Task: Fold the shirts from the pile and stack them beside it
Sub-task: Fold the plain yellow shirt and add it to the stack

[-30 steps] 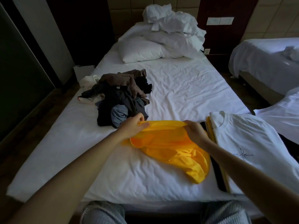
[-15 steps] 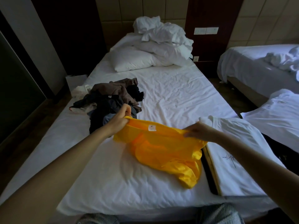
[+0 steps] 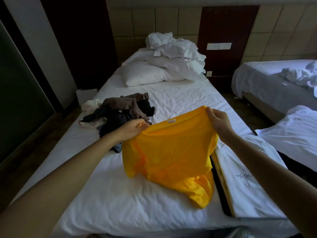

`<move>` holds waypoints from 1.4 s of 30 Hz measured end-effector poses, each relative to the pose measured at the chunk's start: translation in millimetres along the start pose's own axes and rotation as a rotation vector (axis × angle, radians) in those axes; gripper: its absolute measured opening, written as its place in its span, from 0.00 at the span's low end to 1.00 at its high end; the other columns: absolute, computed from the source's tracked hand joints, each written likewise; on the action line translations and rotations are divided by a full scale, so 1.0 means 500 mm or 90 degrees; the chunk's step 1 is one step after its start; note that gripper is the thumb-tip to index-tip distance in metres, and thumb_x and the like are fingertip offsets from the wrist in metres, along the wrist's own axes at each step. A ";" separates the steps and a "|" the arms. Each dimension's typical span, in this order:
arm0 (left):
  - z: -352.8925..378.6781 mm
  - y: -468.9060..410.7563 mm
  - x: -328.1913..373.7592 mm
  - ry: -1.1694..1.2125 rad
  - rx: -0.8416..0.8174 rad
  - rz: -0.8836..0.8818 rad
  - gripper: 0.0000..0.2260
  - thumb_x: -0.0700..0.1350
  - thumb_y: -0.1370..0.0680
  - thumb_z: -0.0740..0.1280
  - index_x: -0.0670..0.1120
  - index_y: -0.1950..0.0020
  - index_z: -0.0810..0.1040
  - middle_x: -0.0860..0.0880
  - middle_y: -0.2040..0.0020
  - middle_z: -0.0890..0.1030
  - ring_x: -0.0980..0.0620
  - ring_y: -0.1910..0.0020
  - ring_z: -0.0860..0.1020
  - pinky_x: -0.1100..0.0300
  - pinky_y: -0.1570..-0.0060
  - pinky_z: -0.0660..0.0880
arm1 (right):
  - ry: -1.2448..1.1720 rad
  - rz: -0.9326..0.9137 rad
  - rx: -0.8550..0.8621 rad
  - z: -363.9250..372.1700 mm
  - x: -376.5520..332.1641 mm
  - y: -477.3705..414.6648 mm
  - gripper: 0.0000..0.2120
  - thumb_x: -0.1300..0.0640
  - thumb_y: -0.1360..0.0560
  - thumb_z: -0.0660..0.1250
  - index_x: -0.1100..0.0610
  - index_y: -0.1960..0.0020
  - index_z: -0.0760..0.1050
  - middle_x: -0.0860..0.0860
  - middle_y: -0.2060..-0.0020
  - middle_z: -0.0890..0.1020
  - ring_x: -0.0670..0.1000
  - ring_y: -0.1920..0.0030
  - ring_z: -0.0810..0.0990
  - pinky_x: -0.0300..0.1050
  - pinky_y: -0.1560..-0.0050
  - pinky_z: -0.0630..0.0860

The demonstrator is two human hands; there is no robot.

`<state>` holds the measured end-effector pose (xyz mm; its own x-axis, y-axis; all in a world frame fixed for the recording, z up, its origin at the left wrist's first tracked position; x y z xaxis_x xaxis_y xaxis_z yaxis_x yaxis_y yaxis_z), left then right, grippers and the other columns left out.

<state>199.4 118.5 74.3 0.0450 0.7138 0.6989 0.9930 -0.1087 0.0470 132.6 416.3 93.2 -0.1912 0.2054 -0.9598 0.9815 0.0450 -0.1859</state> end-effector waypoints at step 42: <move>-0.486 -0.163 0.192 -0.084 0.401 -0.078 0.19 0.55 0.21 0.64 0.39 0.54 0.81 0.40 0.57 0.80 0.40 0.53 0.80 0.49 0.51 0.76 | 0.237 -0.275 -0.013 -0.039 -0.364 -0.340 0.12 0.50 0.19 0.57 0.54 0.53 0.76 0.50 0.64 0.76 0.50 0.63 0.74 0.45 0.60 0.72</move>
<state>96.1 27.7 311.2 -0.0998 0.7780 0.6203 0.8642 0.3767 -0.3334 0.7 390.6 303.8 -0.5681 0.4950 -0.6575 0.8139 0.2200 -0.5377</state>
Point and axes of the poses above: each hand's wrist, its own y-axis away from the middle knuckle, its own z-axis out of the palm, x = y × z, the point moved 3 cm from there along -y, towards the middle knuckle
